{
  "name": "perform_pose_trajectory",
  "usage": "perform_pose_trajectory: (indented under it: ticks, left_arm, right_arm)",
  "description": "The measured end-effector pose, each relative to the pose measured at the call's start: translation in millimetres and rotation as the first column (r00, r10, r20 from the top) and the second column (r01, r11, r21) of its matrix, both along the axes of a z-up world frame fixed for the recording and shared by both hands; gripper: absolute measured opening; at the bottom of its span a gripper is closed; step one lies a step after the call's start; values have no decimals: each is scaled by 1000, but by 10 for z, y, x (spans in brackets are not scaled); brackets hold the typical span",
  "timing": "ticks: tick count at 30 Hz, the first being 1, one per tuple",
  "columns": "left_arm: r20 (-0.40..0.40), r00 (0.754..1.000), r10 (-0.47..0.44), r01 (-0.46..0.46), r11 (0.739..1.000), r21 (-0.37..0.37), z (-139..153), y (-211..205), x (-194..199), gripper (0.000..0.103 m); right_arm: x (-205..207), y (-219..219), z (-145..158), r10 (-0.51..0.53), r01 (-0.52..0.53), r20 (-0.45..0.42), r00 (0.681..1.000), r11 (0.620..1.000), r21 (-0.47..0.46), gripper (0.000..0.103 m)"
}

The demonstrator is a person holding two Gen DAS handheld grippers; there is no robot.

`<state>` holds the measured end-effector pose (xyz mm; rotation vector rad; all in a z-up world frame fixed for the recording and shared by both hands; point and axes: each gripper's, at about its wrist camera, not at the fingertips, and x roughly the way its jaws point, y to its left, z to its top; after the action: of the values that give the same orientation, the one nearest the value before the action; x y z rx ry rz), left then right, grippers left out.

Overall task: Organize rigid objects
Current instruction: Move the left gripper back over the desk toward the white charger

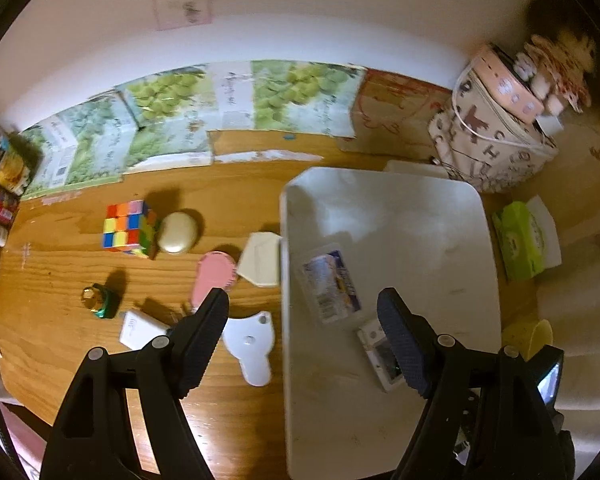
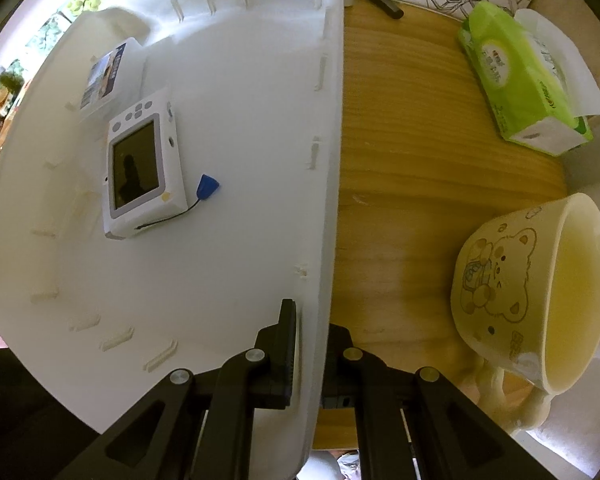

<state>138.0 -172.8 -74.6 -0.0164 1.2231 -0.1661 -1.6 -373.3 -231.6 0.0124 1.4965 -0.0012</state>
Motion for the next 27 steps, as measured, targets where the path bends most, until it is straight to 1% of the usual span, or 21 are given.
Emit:
perform_pose_trajectory:
  ticks: [7,13,19,22,27]
  left_arm:
    - [-8,997,76,-76,997,7,-42,356,9,79]
    - [-23,982,187,-187,982,0,-110,837,49,79]
    - [-38,957,288,-288,958,15,-208,1307,29,79]
    - [-54,945,324,-323,946,17,-259,1480,-8,79]
    - [-101,912,398,-399,917,17,-405,1770,-84,79]
  right_arm:
    - [32,-14,73,-26,26,25,999,1000,12,8]
    - [63,-6,117,-60,60,28,998,998,-1,6]
    - [96,-49,159,-91,91,39,995,996,0,4]
    - [110,-62,195,-94,95,42,995,995,-4,4]
    - [122,-81,200,-115,116,36,993,993,-2,4]
